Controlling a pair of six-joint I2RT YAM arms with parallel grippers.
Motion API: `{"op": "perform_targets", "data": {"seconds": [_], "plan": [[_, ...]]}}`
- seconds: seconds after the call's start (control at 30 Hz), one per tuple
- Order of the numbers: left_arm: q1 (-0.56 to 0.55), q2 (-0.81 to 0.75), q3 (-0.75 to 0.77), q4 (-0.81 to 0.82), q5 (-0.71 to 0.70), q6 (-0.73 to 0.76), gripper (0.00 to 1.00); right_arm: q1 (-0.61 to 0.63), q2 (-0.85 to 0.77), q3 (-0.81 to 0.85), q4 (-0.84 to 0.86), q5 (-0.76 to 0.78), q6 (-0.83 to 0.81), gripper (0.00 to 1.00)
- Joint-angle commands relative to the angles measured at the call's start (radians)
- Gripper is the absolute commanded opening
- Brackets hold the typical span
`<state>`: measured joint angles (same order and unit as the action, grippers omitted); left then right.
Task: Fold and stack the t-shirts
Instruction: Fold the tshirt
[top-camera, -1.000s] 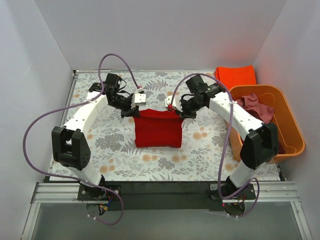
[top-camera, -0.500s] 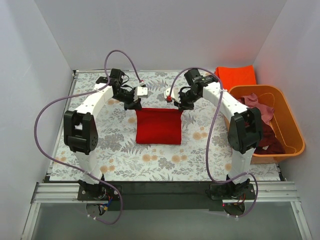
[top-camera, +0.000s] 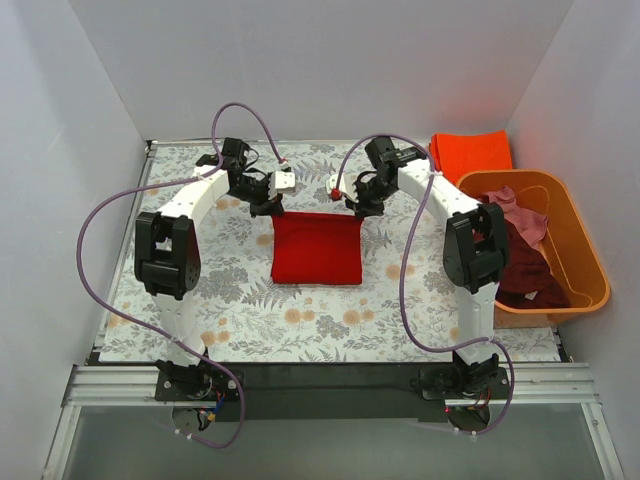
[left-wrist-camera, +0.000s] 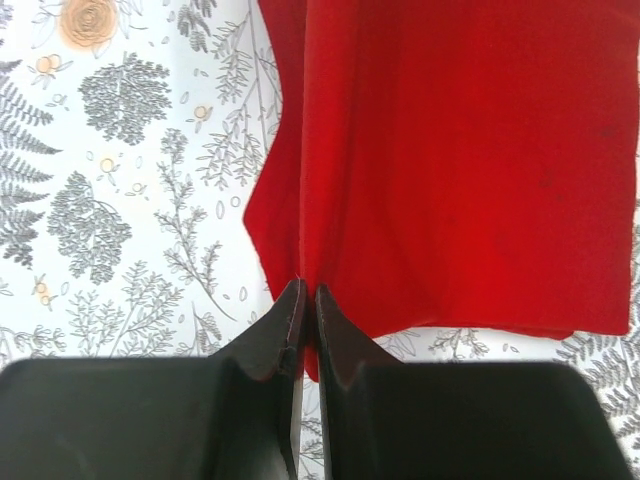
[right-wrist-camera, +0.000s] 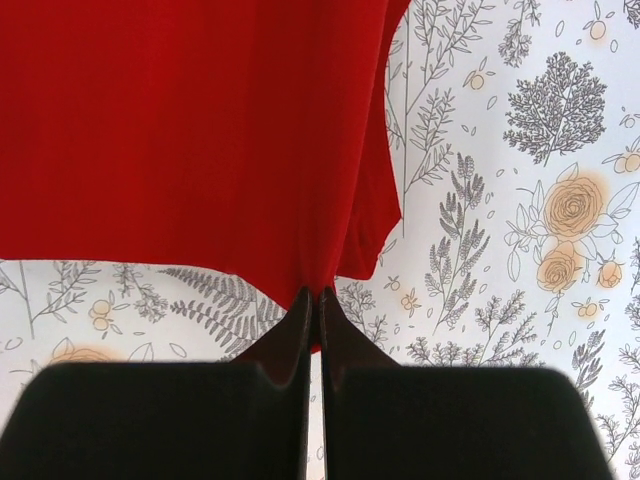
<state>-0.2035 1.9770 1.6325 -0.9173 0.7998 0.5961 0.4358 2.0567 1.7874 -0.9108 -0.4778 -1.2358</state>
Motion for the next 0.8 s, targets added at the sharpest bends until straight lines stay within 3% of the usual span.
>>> {"op": "perform_targets", "data": {"seconds": [0.0, 0.77], "plan": [[0.029, 0.014, 0.052, 0.041, -0.033, 0.004, 0.0, -0.034, 0.025, 0.053, -0.027, 0.038, -0.021, 0.01], [0.042, 0.137, 0.124, 0.083, -0.034, -0.006, 0.0, -0.051, 0.155, 0.199, -0.014, 0.034, -0.019, 0.01]]}}
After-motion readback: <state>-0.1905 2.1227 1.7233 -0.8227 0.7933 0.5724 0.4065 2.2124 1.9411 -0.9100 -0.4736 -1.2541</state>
